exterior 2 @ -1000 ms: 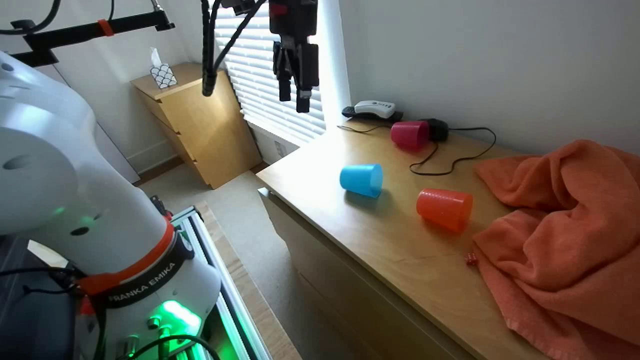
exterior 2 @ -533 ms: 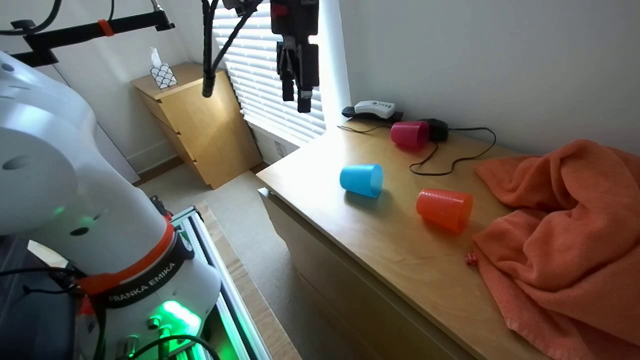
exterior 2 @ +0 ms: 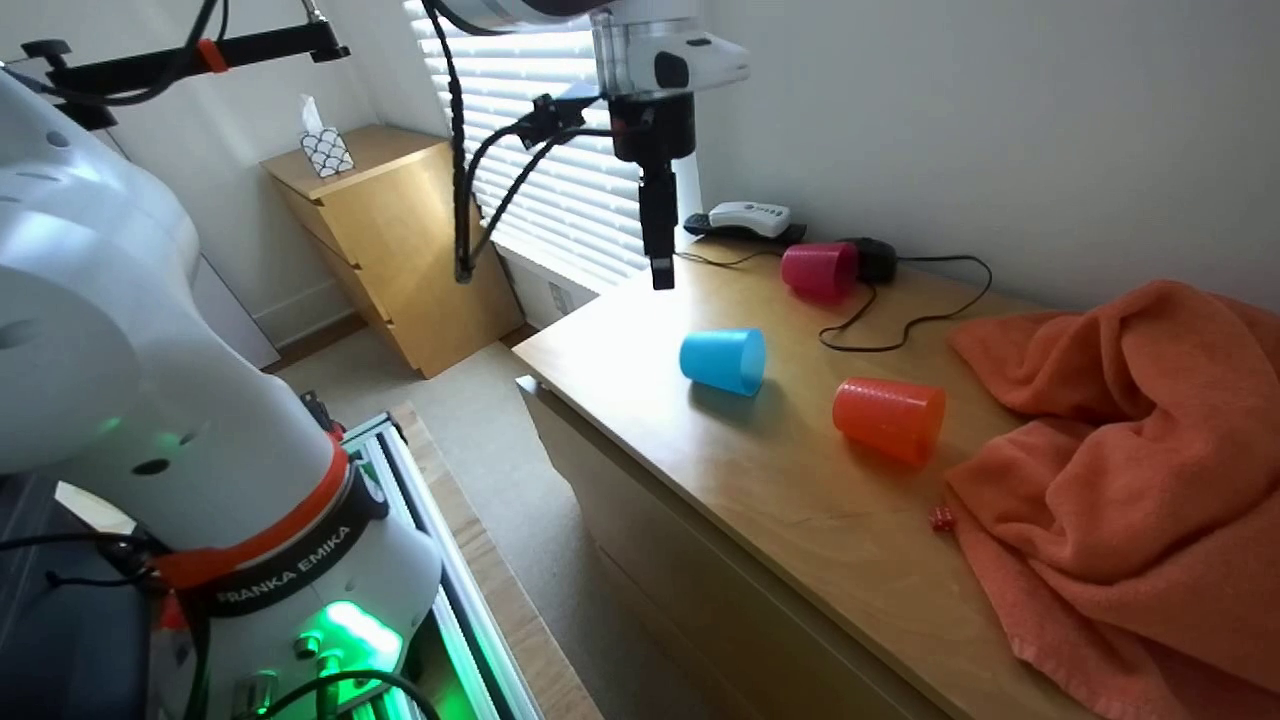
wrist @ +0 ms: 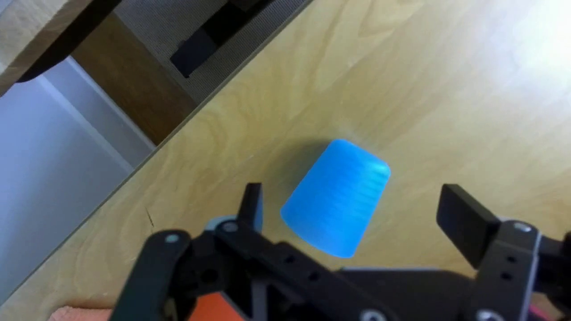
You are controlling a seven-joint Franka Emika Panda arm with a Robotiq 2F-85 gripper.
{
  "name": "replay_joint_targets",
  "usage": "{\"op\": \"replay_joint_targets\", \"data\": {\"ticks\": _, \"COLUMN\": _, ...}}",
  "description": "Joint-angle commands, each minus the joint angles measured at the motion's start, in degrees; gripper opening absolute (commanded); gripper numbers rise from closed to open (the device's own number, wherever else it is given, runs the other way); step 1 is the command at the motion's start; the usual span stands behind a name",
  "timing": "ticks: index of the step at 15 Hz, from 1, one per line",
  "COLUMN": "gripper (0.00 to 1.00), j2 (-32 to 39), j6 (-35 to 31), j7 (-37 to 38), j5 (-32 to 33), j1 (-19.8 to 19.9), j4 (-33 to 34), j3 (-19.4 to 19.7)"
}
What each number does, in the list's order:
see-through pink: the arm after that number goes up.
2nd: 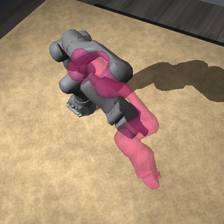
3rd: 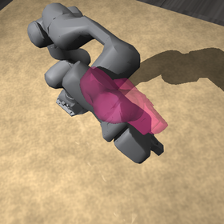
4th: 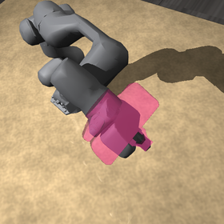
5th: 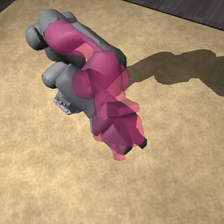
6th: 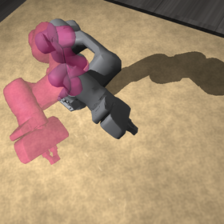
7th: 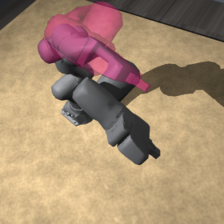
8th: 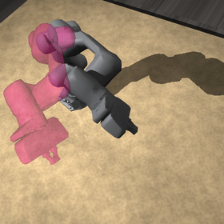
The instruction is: Put the plastic cups in an upside down position
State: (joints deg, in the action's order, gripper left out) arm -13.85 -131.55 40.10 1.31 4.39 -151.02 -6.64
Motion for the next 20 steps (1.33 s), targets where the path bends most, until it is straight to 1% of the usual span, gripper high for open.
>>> {"op": "replay_joint_targets", "data": {"ticks": 1, "gripper": 1.00, "j2": 5.7, "j6": -7.7, "j7": 13.6, "j5": 4.9, "j1": 1.5, "j4": -1.0, "j3": -0.8}}
{"op": "replay_joint_targets", "data": {"ticks": 3, "gripper": 1.00, "j2": 8.5, "j6": -9.8, "j7": 19.1, "j5": 7.9, "j1": 1.4, "j4": -1.0, "j3": 0.1}}
{"op": "replay_joint_targets", "data": {"ticks": 6, "gripper": 1.00, "j2": 11.7, "j6": -12.0, "j7": 23.6, "j5": 11.0, "j1": 0.9, "j4": -0.7, "j3": 2.0}}
{"op": "replay_joint_targets", "data": {"ticks": 7, "gripper": 1.00, "j2": 9.9, "j6": -10.0, "j7": 20.1, "j5": 8.5, "j1": -0.4, "j4": -0.6, "j3": 2.4}}
{"op": "replay_joint_targets", "data": {"ticks": 9, "gripper": 1.00, "j2": 11.3, "j6": -10.8, "j7": 21.5, "j5": 9.4, "j1": -0.5, "j4": -0.5, "j3": 3.1}}
{"op": "replay_joint_targets", "data": {"ticks": 12, "gripper": 1.00, "j2": 11.7, "j6": -10.8, "j7": 21.8, "j5": 9.4, "j1": -0.6, "j4": -0.3, "j3": 3.3}}
{"op": "replay_joint_targets", "data": {"ticks": 14, "gripper": 1.00, "j2": 12.9, "j6": -13.0, "j7": 19.9, "j5": 7.6, "j1": -0.9, "j4": 0.1, "j3": 3.8}}
{"op": "replay_joint_targets", "data": {"ticks": 18, "gripper": 1.00, "j2": 15.4, "j6": -15.3, "j7": 19.7, "j5": 6.9, "j1": -1.3, "j4": 0.8, "j3": 4.6}}
{"op": "replay_joint_targets", "data": {"ticks": 20, "gripper": 1.00, "j2": 16.3, "j6": -17.6, "j7": 19.3, "j5": 6.3, "j1": -1.7, "j4": 1.0, "j3": 5.0}}
